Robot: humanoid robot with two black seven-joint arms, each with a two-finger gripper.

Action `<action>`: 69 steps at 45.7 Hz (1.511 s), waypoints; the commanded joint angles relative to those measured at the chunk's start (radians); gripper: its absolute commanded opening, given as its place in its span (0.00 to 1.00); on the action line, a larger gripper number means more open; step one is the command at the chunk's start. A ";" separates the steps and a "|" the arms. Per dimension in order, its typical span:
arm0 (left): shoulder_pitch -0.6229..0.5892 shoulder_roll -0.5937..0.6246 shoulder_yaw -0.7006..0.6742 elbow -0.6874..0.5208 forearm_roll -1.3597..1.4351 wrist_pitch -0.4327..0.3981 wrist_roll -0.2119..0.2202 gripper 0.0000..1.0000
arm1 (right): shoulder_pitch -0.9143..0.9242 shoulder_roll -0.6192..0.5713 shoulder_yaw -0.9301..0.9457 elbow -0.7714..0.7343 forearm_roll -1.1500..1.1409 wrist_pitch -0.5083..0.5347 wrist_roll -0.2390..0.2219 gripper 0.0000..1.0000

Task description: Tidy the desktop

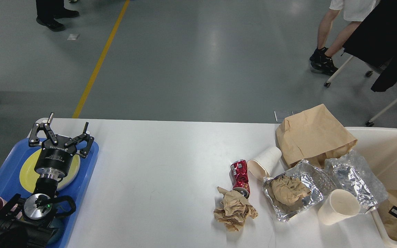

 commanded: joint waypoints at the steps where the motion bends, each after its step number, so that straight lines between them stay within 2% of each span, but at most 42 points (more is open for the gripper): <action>1: 0.000 0.000 0.000 0.000 0.000 0.000 0.000 0.97 | -0.001 0.000 0.004 0.000 0.000 0.000 0.000 0.00; 8: 0.000 0.000 0.000 0.000 0.000 0.000 0.000 0.97 | -0.003 0.000 0.004 0.000 0.000 0.000 0.000 0.00; 9: 0.000 0.000 0.000 0.000 0.000 0.000 0.000 0.97 | -0.003 0.000 0.004 0.000 0.000 0.000 0.000 0.07; 12: 0.000 0.000 0.000 0.000 0.000 0.000 0.000 0.97 | -0.001 -0.003 0.004 0.000 0.000 -0.020 0.000 0.46; 15: 0.000 0.000 0.000 0.000 0.000 0.000 0.000 0.97 | -0.001 -0.003 0.009 0.000 0.000 -0.074 0.001 1.00; 20: 0.000 0.000 0.000 0.000 0.000 0.000 0.000 0.97 | -0.004 -0.001 0.009 0.009 0.000 -0.114 0.005 1.00; 55: 0.000 0.000 0.000 0.000 0.000 0.000 0.000 0.97 | 0.008 -0.015 0.004 0.011 -0.002 -0.114 -0.002 1.00; 58: 0.000 0.000 0.000 0.000 0.000 0.000 0.000 0.97 | 0.031 -0.023 -0.005 0.016 -0.015 -0.108 -0.011 1.00; 61: 0.000 0.000 0.000 0.000 0.000 0.000 0.000 0.97 | 0.065 -0.053 -0.009 0.025 -0.018 -0.085 -0.043 1.00; 65: 0.000 0.000 0.000 0.000 0.000 0.000 0.000 0.97 | 0.120 -0.116 -0.011 0.086 -0.020 -0.031 -0.094 1.00; 69: 0.000 0.001 0.000 0.000 0.002 0.000 0.000 0.97 | 0.210 -0.174 -0.020 0.181 -0.050 -0.013 -0.114 1.00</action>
